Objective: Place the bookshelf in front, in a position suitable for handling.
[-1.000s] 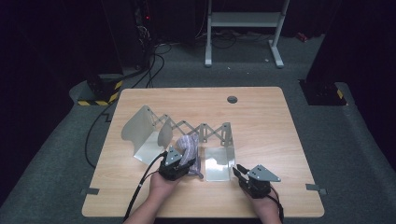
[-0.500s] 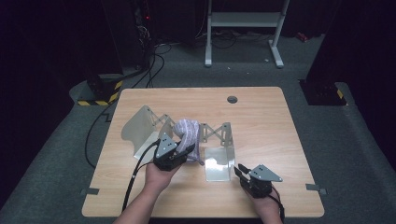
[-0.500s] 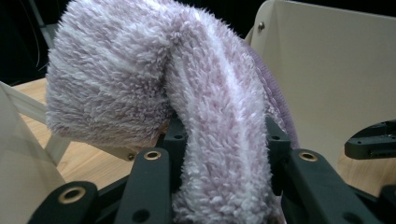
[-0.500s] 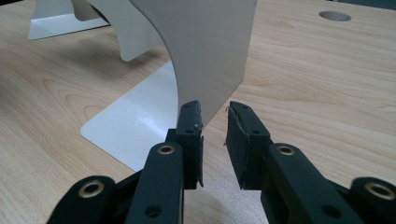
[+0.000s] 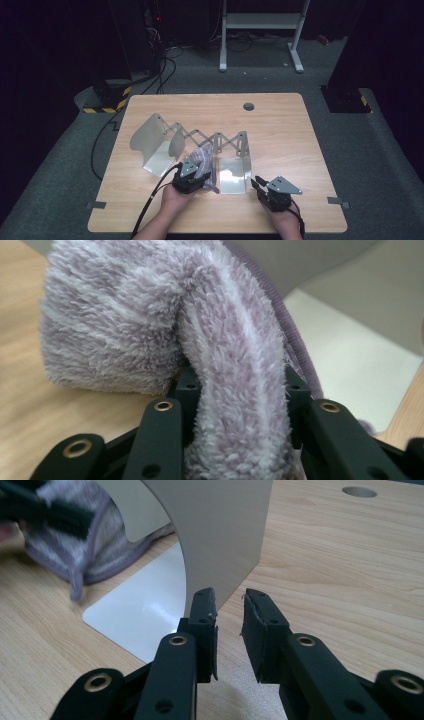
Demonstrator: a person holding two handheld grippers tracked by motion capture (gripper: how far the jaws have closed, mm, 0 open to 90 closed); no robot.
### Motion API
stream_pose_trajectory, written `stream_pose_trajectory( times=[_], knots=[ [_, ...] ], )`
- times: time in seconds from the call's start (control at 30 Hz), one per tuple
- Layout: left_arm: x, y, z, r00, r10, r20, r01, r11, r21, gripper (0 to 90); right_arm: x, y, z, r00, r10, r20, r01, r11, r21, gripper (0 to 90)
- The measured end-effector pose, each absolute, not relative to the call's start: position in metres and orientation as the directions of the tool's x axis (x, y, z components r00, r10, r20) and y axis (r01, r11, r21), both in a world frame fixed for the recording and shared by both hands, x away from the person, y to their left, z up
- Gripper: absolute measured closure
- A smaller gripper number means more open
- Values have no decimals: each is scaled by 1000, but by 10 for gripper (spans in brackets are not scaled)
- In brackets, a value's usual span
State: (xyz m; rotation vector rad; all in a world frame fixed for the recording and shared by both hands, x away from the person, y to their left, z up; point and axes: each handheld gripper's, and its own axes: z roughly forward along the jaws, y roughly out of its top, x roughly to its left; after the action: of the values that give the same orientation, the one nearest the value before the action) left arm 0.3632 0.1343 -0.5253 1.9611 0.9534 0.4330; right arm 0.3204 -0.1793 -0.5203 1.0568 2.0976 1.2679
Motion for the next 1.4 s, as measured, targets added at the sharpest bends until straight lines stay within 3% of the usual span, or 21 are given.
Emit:
stream_pose_trajectory(
  times=[0.2,0.57,0.77,1.1,1.4],
  knots=[
    [360,135,-514,644,762,-63,435,-297,850,641,320,-180,-520,-592,806,0,373,274,886,751],
    [360,138,-440,654,756,-24,293,-224,930,643,321,-180,-520,-592,806,1,371,272,888,751],
    [362,139,-425,653,757,-15,266,-210,941,643,321,-181,-520,-592,806,0,370,271,889,751],
    [365,144,-460,643,762,-80,347,-197,917,647,321,-181,-520,-591,807,1,373,272,887,751],
    [367,134,-513,651,756,-72,449,-306,839,648,321,-180,-521,-593,805,0,374,276,885,752]
  ],
)
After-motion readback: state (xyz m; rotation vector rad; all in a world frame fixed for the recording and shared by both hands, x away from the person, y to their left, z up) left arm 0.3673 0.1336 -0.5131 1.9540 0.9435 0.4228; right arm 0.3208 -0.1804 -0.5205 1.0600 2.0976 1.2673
